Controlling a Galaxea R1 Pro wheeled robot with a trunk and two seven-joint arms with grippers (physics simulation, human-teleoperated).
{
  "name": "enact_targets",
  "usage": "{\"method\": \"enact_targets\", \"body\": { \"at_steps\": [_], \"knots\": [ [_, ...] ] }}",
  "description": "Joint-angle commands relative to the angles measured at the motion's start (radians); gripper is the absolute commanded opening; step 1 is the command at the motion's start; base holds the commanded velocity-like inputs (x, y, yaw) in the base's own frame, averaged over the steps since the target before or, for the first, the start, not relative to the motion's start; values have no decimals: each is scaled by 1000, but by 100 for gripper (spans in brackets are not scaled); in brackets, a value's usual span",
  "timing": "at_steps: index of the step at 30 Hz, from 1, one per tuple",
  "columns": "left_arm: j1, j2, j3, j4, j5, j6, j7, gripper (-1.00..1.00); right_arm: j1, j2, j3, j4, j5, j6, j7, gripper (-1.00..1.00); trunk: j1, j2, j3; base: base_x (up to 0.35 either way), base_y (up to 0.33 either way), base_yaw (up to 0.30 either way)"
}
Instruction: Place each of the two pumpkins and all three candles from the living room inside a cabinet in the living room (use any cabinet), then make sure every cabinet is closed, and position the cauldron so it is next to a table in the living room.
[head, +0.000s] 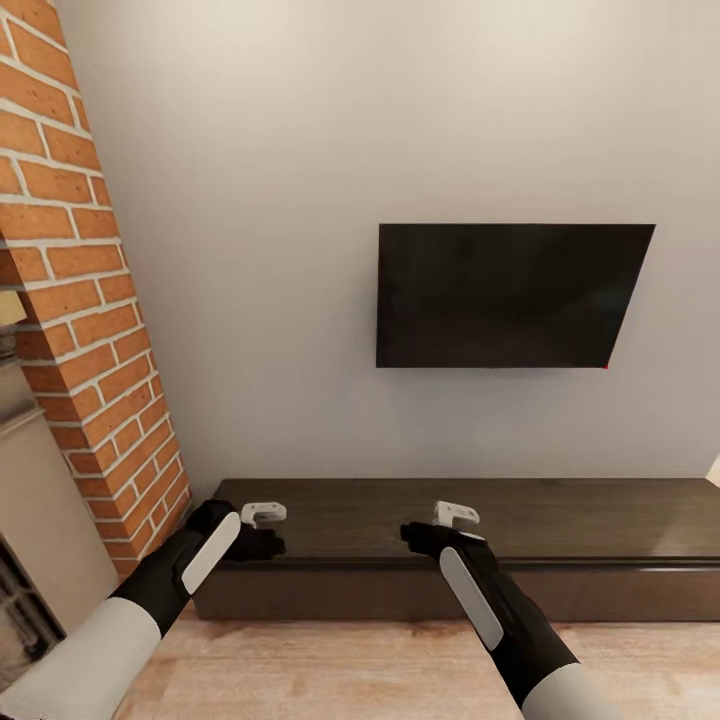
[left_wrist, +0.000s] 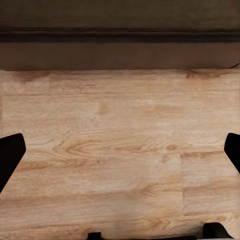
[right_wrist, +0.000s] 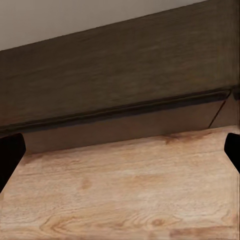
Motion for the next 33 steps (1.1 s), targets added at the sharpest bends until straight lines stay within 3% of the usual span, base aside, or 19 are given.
{"method": "enact_targets", "body": {
  "at_steps": [1, 4, 9, 13, 16, 17, 19, 20, 21, 24, 27, 33],
  "knots": [
    [-1, 1, -4, 17, 11, -22, 8, 100, 3, -6, 0, 0, -10, 1, -10, 100, 0, -1, -2, 0, 0, 0],
    [1, 5, -6, 138, 11, -100, 1, 100, 54, -32, -7, 4, -8, -3, -10, 100, 0, -1, -2, 0, 0, 0],
    [8, 9, -11, 241, 8, -172, -2, 100, 137, -50, -12, 8, -5, -14, -10, 100, 0, -1, -2, 0, 0, 0],
    [11, 10, -16, 327, 5, -253, -4, 100, 198, -68, -11, 44, -4, -65, -10, 100, -15, 27, 11, 0, 0, 0],
    [14, 8, -20, 434, 3, -337, -16, 100, 222, -78, -9, 129, -4, -137, -10, 100, -27, 48, 20, 0, 0, 0],
    [21, 6, -25, 500, 2, -402, -34, 100, 228, -79, -8, 188, -5, -175, -10, 100, -30, 55, 24, 0, 0, 0],
    [30, 4, -37, 566, 1, -466, -59, 100, 232, -81, -6, 254, -5, -217, -10, 100, -38, 69, 30, 0, 0, 0],
    [37, 4, -46, 595, 1, -495, -73, 100, 233, -81, -5, 287, -5, -240, -9, 100, -42, 76, 33, 0, 0, 0],
    [67, 2, -83, 657, 1, -561, -107, 100, 236, -80, -2, 381, -5, -306, -9, 100, -46, 83, 36, 0, 0, 0],
    [124, 2, -125, 696, 2, -623, -131, 100, 238, -79, 0, 465, -5, -358, -9, 100, -57, 104, 45, 0, 0, 0],
    [172, 1, -145, 715, 1, -689, -140, 100, 239, -76, 1, 510, -6, -380, -8, 100, -69, 125, 55, 0, 0, 0],
    [255, 0, -156, 727, 1, -755, -146, 100, 240, -71, 4, 590, -6, -416, -8, 100, -92, 167, 74, 0, 0, 0]
  ]
}}
